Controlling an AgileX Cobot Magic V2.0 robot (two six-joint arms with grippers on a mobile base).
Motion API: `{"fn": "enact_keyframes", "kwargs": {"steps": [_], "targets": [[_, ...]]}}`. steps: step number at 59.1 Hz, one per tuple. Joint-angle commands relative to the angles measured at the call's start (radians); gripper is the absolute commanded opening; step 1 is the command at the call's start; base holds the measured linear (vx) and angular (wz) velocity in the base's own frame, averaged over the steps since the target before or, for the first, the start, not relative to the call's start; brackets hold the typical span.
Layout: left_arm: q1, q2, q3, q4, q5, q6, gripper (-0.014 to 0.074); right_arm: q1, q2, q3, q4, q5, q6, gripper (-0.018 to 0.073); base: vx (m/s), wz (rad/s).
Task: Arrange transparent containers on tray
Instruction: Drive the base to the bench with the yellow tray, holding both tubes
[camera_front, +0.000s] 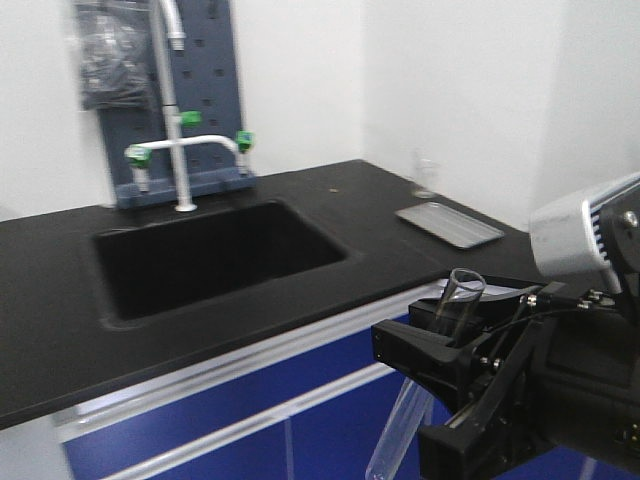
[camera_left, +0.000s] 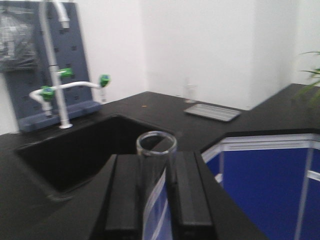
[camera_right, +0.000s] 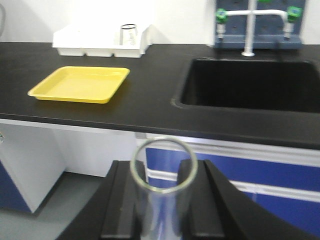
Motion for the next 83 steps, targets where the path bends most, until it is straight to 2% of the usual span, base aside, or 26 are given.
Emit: {"fn": "enact_keyframes", "kwargs": {"steps": [1, 48, 83], "targets": [[-0.006, 0.003, -0.039, -0.004, -0.084, -0.006, 0.0062, -0.005, -0.016, -0.039, 0.002, -0.088, -0.01, 0.0054, 0.17, 0.66], [-0.006, 0.003, -0.039, -0.004, -0.084, -0.006, 0.0062, -0.005, -0.016, -0.039, 0.002, -0.088, -0.01, 0.0054, 0.19, 0.71], [-0.006, 0.003, -0.039, -0.004, -0.084, -0.006, 0.0062, -0.005, -0.016, -0.039, 0.002, -0.088, -0.01, 0.0054, 0.24, 0.37]]}}
